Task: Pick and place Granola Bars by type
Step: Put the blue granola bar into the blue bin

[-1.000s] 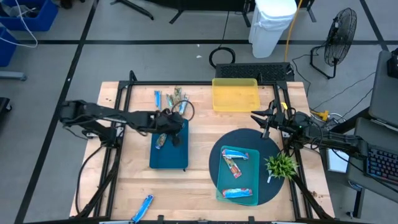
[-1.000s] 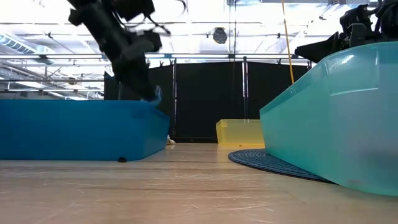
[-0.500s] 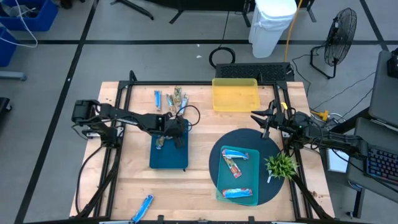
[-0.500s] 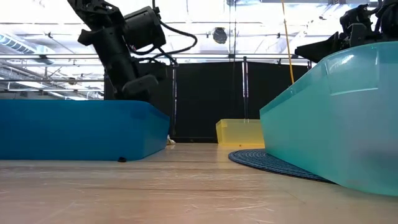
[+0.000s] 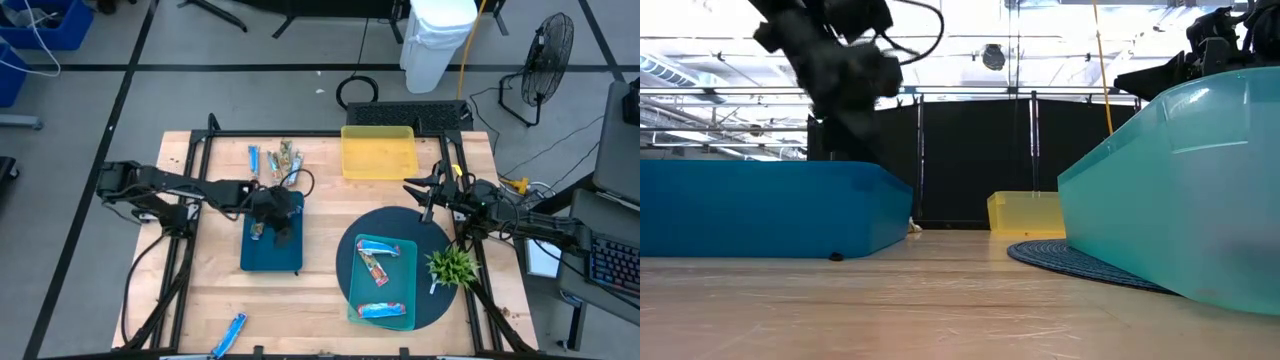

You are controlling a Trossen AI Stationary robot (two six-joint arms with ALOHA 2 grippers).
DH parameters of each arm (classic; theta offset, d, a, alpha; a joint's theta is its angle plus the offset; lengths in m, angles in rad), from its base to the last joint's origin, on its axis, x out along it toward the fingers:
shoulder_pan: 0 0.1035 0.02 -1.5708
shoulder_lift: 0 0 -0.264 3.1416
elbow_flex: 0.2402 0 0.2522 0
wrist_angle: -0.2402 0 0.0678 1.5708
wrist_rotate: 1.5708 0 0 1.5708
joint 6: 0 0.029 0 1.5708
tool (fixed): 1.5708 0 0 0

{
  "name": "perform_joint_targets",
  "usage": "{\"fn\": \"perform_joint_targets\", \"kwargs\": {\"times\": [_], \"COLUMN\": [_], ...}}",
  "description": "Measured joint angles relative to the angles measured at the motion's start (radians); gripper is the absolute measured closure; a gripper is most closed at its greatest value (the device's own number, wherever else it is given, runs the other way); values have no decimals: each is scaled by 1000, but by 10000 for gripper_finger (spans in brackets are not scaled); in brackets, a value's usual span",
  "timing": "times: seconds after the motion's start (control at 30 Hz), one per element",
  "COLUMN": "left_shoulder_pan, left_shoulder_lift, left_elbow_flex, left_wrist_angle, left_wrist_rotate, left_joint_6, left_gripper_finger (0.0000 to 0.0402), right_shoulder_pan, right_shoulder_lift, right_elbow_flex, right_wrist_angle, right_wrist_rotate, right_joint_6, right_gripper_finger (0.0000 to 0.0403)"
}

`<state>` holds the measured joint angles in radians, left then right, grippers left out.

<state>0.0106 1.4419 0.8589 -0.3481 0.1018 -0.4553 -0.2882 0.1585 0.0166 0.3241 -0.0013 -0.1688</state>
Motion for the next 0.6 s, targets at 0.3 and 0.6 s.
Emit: {"fn": "perform_joint_targets", "kwargs": {"times": [0.3, 0.6], "left_shoulder_pan": [-236, -654], "left_shoulder_lift": [-68, -20], "left_elbow_flex": [2, 1], "left_wrist_angle": [-15, 227], "left_wrist_rotate": [276, -111], "left_joint_6": [-425, -938], "left_gripper_finger": [286, 316], "right_shoulder_pan": [0, 0], "right_shoulder_lift": [0, 0], "right_elbow_flex": [0, 0], "right_wrist_angle": [0, -1], "right_wrist_rotate": [0, 0], "right_joint_6": [0, 0], "right_gripper_finger": [332, 332]}}
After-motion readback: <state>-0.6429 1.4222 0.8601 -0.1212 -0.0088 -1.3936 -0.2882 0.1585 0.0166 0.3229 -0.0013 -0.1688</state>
